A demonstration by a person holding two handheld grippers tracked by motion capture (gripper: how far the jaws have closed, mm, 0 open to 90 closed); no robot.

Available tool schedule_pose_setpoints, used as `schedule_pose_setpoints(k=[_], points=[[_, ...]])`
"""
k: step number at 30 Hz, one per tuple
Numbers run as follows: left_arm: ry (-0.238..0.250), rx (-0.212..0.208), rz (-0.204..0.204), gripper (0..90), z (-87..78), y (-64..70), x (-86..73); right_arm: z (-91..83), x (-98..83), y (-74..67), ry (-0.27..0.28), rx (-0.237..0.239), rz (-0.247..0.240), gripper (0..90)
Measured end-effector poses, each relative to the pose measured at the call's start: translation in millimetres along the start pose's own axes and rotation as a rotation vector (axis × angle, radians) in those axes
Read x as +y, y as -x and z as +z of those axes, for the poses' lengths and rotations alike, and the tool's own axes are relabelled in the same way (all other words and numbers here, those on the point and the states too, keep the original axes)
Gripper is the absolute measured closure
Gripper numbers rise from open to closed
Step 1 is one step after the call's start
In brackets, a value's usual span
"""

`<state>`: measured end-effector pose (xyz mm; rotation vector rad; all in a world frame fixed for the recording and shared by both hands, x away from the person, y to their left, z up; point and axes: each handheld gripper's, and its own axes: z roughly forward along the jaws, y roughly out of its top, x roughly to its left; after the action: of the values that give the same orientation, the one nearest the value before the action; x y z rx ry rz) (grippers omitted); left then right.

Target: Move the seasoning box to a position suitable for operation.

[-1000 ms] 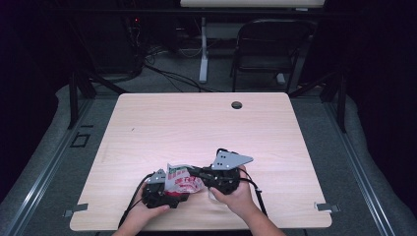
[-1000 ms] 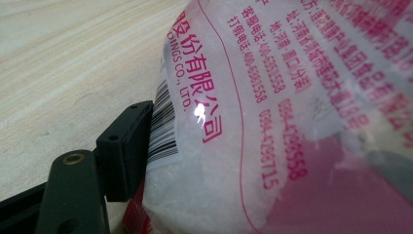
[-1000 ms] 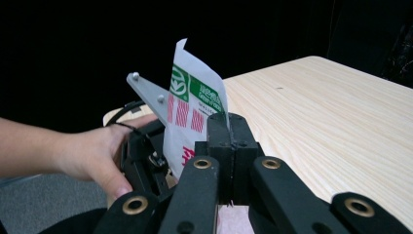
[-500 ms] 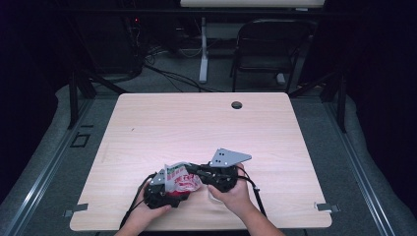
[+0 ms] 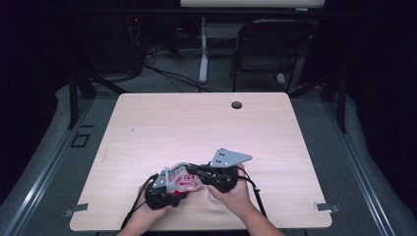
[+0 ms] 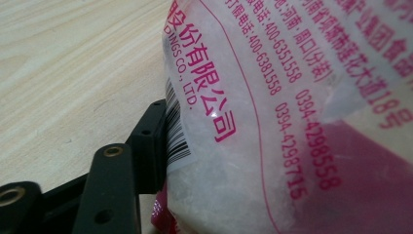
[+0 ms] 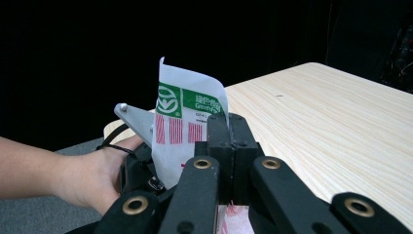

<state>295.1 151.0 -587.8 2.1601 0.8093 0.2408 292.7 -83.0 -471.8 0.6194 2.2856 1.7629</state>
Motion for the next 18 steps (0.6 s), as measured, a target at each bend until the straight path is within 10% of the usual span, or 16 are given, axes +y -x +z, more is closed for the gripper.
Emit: schedule_pose_setpoints(k=[18], points=[[-0.007,0.027,0.051,59.1,-1.3,2.6,-0.5,-1.5,-2.1,-0.4,-0.003,0.000,-0.003,90.0]])
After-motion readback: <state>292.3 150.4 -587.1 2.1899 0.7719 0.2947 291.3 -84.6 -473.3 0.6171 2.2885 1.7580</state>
